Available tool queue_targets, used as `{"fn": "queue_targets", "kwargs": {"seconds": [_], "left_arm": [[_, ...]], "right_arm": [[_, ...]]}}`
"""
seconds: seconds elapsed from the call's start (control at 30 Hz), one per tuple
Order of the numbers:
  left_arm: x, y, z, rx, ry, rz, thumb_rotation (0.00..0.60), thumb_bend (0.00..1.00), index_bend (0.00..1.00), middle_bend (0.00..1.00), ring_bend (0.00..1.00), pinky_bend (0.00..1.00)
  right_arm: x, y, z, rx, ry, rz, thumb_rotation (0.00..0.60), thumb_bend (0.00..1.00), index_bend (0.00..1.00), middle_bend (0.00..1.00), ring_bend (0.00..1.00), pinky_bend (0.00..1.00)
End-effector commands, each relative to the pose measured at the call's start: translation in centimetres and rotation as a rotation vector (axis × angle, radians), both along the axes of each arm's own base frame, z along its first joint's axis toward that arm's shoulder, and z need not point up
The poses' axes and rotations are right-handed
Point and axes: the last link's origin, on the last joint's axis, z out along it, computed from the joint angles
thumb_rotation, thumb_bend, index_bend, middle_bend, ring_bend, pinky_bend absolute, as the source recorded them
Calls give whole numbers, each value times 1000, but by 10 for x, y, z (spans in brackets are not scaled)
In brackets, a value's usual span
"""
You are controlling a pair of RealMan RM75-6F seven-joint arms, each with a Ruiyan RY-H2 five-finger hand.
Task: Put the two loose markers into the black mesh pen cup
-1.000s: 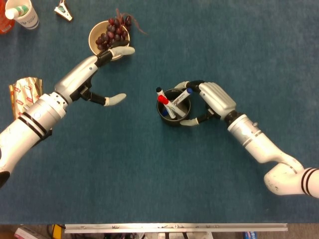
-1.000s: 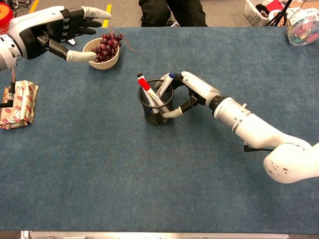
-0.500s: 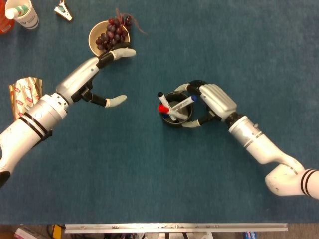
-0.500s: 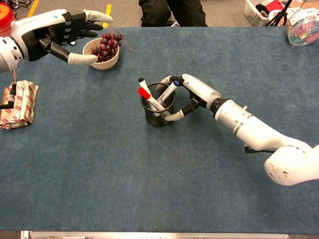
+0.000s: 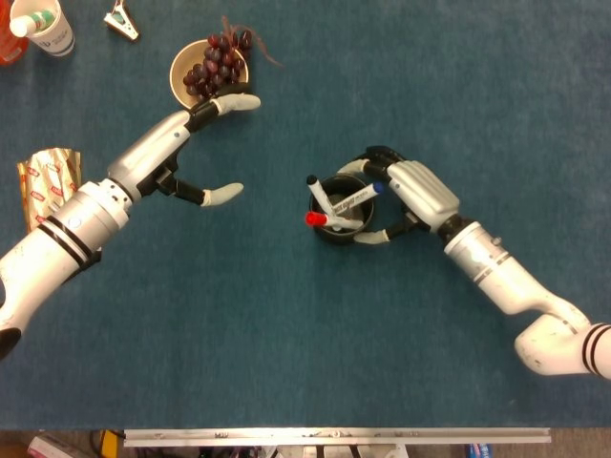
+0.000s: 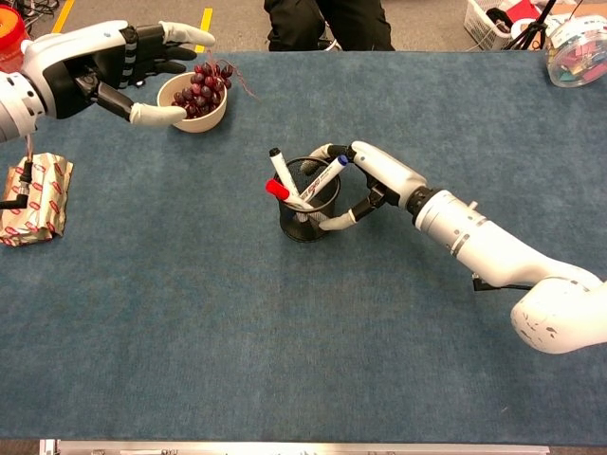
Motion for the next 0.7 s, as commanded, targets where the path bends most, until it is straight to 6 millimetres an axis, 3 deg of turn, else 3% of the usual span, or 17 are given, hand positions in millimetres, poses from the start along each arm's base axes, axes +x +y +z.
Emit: {"fn": "queue_targets", "kwargs": {"seconds": [0.03,0.2,0.4,0.7], "left_arm": [[0,0,-1,0,0,1,600,270,114,0,0,0],[1,1,-2,2,-1,0,600,270,112,0,0,0],[2,0,-3,-1,-2,-4,600,269,110,0,0,0],[2,0,-1,5,6,-5,600,270,100,0,0,0]], "right_arm": [[-2,1,2,5,18,8,600,0,191,232,118,42],[-5,2,9,8,43,23,600,0,6,128,36,0],[-7,4,16,17,60,31,600,0,0,54,0,0],[-15,4,36,3,105,19,600,0,0,17,0,0]]}}
